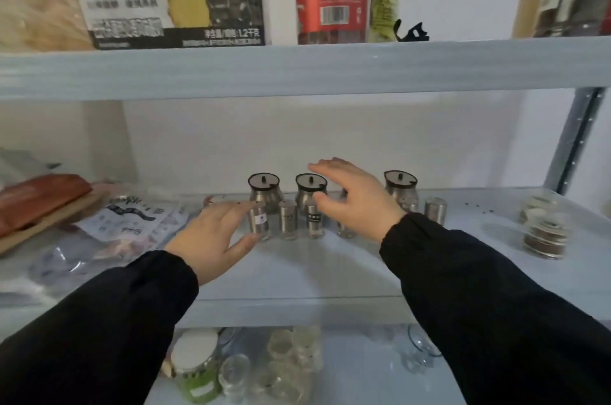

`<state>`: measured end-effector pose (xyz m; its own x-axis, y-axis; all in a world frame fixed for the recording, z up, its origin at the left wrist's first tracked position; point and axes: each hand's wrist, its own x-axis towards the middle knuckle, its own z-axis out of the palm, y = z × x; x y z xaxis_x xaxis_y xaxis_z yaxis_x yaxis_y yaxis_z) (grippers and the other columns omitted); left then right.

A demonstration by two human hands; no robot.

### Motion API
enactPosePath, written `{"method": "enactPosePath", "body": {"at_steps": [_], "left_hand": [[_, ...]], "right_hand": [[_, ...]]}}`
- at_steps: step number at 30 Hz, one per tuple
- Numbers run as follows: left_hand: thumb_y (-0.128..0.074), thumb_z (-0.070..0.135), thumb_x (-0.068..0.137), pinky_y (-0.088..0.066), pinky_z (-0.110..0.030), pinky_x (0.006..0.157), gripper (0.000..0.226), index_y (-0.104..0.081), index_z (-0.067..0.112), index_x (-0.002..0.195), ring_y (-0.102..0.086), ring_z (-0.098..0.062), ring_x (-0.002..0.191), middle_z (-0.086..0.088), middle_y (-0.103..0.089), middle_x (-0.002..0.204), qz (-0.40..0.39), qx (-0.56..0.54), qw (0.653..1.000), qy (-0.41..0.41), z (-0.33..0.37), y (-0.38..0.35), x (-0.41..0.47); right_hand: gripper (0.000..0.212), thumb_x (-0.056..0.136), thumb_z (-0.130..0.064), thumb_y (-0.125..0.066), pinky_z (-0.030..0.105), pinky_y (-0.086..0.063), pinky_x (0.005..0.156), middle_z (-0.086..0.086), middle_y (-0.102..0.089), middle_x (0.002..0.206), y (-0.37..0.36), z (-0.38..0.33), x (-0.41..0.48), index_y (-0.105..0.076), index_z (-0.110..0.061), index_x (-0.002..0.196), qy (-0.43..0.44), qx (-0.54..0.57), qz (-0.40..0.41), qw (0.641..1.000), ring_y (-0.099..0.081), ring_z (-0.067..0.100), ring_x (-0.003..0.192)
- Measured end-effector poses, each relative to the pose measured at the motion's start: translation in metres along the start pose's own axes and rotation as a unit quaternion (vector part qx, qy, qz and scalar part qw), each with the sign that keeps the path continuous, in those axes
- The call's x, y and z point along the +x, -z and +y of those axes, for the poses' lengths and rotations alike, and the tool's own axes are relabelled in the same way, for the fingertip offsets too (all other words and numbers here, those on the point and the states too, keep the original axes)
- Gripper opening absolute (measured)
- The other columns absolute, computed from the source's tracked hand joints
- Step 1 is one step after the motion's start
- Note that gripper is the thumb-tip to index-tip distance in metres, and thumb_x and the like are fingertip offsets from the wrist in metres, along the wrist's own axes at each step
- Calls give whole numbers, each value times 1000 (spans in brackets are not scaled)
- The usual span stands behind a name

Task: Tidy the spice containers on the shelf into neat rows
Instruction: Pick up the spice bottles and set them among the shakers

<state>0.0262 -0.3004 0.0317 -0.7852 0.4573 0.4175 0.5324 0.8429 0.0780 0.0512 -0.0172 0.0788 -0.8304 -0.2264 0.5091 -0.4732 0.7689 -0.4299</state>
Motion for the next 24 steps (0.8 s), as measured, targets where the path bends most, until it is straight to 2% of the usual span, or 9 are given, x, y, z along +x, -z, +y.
{"method": "enactPosePath", "body": {"at_steps": [3, 6, 8, 11, 15, 18, 22, 24], "left_hand": [[-20, 69, 82, -27, -32, 109, 77, -27, 29, 147, -32, -19, 135, -3, -40, 147, 8, -3, 999, 51, -33, 15, -33], [-20, 69, 82, -27, -31, 108, 77, -25, 30, 149, -29, -17, 136, -1, -38, 149, 9, 3, 996, 84, -62, 30, -61], [-21, 69, 86, -27, -30, 108, 74, -20, 30, 150, -27, -16, 136, 1, -34, 150, -6, 12, 996, 93, -81, 37, -76], [-18, 71, 86, -28, -32, 109, 75, -17, 31, 150, -25, -16, 137, 3, -32, 151, -5, 20, 994, 106, -105, 49, -91], [-16, 69, 86, -26, -32, 110, 76, -19, 29, 150, -25, -17, 137, 2, -34, 148, 19, 30, 993, 113, -126, 61, -103], [-21, 68, 88, -26, -33, 111, 73, -21, 27, 149, -24, -18, 136, 0, -36, 147, 35, 29, 992, 115, -139, 68, -107], [-33, 58, 95, -26, -31, 107, 62, -24, 27, 148, -26, -16, 134, 2, -39, 143, 63, 21, 992, 103, -146, 74, -111], [-34, 58, 96, -27, -31, 107, 61, -24, 28, 148, -27, -16, 133, 3, -39, 141, 64, 7, 992, 110, -151, 74, -115]], "right_hand": [[50, 93, -34, -58, 26, -24, 117, -4, -45, 150, -44, -38, 22, -50, -30, 142, 28, 5, -35, 999, -32, 11, 142], [48, 92, -28, -59, 22, -30, 111, -2, -52, 143, -87, -71, 44, -53, -24, 140, 56, 9, -53, 997, -44, 13, 133], [50, 92, -29, -58, 19, -28, 107, -2, -51, 145, -115, -90, 60, -51, -23, 141, 58, -8, -72, 996, -44, 14, 134], [58, 89, -30, -57, 27, -35, 106, 4, -50, 145, -154, -111, 86, -45, -18, 144, 21, -43, -134, 990, -46, 22, 133], [51, 80, -41, -59, 35, -47, 92, 10, -57, 124, -202, -115, 118, -51, -20, 125, -43, -100, -197, 974, -56, 31, 114], [61, 73, -51, -55, 40, -48, 96, 11, -56, 125, -231, -99, 143, -48, -24, 128, -66, -146, -209, 965, -54, 33, 115], [53, 87, -45, -53, 42, -44, 102, 15, -53, 131, -242, -98, 157, -46, -24, 135, -89, -178, -227, 953, -49, 38, 122], [50, 87, -45, -50, 46, -43, 102, 15, -54, 132, -249, -96, 165, -44, -28, 133, -104, -189, -223, 951, -49, 39, 123]]}}
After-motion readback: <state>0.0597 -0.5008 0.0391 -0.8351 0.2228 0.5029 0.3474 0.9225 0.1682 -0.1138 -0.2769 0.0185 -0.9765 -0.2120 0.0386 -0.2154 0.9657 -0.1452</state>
